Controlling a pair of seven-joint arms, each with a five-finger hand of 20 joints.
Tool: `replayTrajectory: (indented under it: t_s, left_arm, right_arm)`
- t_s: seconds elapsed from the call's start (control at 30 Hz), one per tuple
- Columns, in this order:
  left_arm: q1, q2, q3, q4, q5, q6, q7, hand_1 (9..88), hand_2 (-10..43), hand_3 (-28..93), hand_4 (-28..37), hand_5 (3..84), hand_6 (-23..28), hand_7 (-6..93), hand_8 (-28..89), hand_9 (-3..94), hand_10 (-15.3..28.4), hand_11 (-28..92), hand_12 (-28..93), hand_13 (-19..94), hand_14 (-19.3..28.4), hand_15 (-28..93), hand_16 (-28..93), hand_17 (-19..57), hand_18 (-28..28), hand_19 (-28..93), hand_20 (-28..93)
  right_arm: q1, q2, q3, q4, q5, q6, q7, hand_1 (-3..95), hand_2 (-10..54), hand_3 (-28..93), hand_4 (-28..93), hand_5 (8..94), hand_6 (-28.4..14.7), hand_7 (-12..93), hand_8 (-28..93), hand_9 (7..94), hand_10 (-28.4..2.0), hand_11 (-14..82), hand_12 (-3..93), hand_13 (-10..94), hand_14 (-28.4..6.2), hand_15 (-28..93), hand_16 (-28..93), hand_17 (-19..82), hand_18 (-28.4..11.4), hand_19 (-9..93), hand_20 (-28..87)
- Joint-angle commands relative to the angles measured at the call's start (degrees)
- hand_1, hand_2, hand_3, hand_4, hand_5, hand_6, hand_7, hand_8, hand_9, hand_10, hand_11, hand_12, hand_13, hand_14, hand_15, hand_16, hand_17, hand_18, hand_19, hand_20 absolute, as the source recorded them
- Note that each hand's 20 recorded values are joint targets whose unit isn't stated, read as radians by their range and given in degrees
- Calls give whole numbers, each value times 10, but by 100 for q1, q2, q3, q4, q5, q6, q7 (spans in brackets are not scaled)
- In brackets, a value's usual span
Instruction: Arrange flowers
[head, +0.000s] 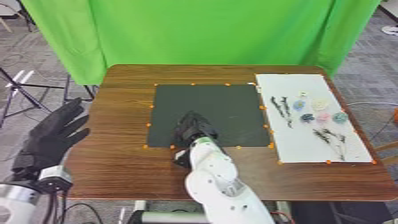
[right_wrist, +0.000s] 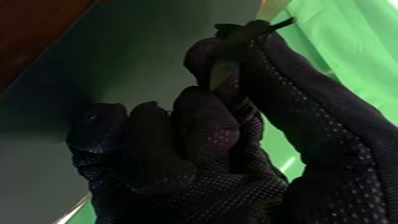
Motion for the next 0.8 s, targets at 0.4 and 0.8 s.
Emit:
replayTrajectory:
  t_s: [0.4, 0.8]
  left_arm:
    - [-223, 267, 207, 95, -21, -71, -194, 230, -79, 698, -283, 234, 8, 171, -84, 178, 82, 93, 205, 132, 111, 147, 86, -106, 178, 320, 100]
    - [-281, 220, 259, 115, -33, -103, -183, 230, -79, 702, -283, 234, 9, 172, -85, 178, 83, 93, 205, 131, 111, 148, 84, -106, 178, 321, 100]
  right_arm:
    - [20, -428, -53, 707, -1133, 330, -225, 416, -95, 831, -249, 740, 24, 564, 194, 821, -86, 651, 534, 744, -101, 861, 414, 387, -233, 932, 498]
    - [-49, -484, -39, 769, -1402, 148, -423, 380, -95, 810, -275, 745, 27, 556, 187, 828, -81, 635, 539, 747, -99, 855, 423, 391, -230, 932, 505]
